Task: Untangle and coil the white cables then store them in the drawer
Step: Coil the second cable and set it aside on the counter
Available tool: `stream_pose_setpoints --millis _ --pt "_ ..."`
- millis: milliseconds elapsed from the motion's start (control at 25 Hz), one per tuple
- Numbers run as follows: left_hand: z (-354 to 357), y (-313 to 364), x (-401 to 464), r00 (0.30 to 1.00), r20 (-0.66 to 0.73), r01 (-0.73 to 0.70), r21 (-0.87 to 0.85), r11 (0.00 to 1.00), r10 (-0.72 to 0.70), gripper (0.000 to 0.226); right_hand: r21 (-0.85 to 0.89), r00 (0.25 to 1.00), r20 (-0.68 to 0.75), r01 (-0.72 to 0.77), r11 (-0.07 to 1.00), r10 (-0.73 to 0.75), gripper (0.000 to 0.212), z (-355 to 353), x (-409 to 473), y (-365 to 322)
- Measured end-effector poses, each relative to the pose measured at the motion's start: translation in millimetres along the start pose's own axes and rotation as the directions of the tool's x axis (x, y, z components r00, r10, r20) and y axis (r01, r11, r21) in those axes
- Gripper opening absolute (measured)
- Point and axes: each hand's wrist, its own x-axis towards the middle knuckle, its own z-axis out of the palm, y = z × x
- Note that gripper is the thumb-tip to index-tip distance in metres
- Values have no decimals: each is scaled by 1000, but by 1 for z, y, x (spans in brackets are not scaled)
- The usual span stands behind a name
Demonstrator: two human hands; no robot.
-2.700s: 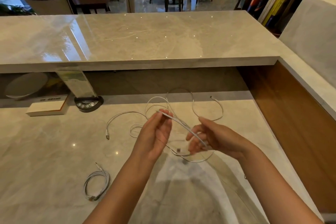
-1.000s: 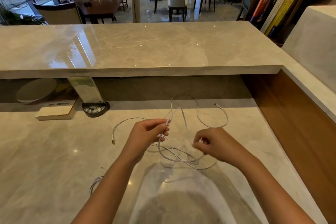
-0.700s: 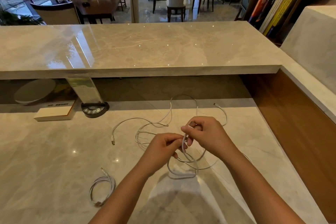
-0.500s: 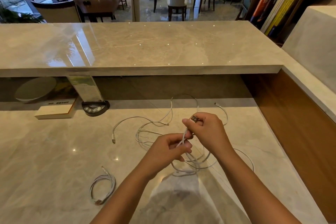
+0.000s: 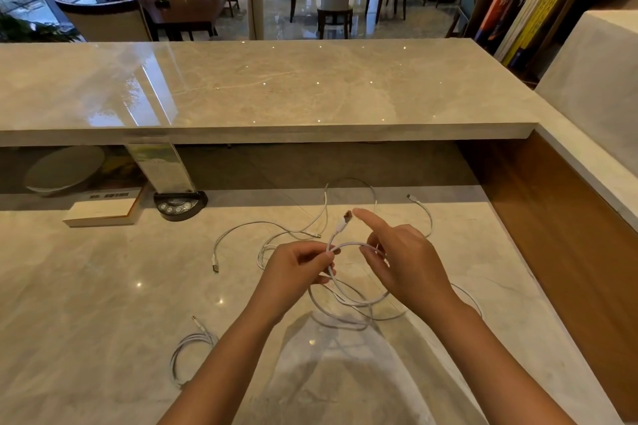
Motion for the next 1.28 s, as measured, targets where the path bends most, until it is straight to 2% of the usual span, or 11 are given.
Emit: stream_pose_setpoints --millis 120,360,480,600,680,760,880,960,1040,1160,1280 --pt "-2 -2 2 1000 -3 -27 123 992 27 18 -156 987 -16 154 976 -158 59 4 -1 10" --pt "-5 0 5 998 62 4 254 967 -21 17 -246 978 3 204 948 -209 69 12 -2 15" --pt "-7 0 6 996 90 -13 293 956 -14 18 -234 974 -4 219 947 -226 55 16 -3 21" --pt "-9 2 6 995 83 -80 301 950 58 16 -134 997 -8 71 988 -73 27 17 -5 18" --pt "-10 3 7 994 69 -104 272 957 88 15 69 999 26 -35 997 34 10 18 -3 19" --pt "-12 3 8 994 82 -88 242 966 70 16 173 998 65 -27 985 16 12 19 -3 23" --pt "-13 2 9 994 109 -28 218 976 4 23 -74 990 0 139 987 -140 6 21 -6 21" --pt "-11 2 11 993 115 13 229 973 -40 26 -174 987 -93 117 978 -135 6 22 -9 16" --pt "-12 3 12 989 129 39 265 964 -75 27 -192 973 -141 155 969 -183 3 24 -10 16" --pt "-16 6 12 973 203 42 298 954 -106 27 -99 969 -10 246 964 -249 13 23 -9 20" --pt "-19 7 12 964 248 7 326 945 -93 25 94 982 156 95 991 -109 25 19 -8 17"
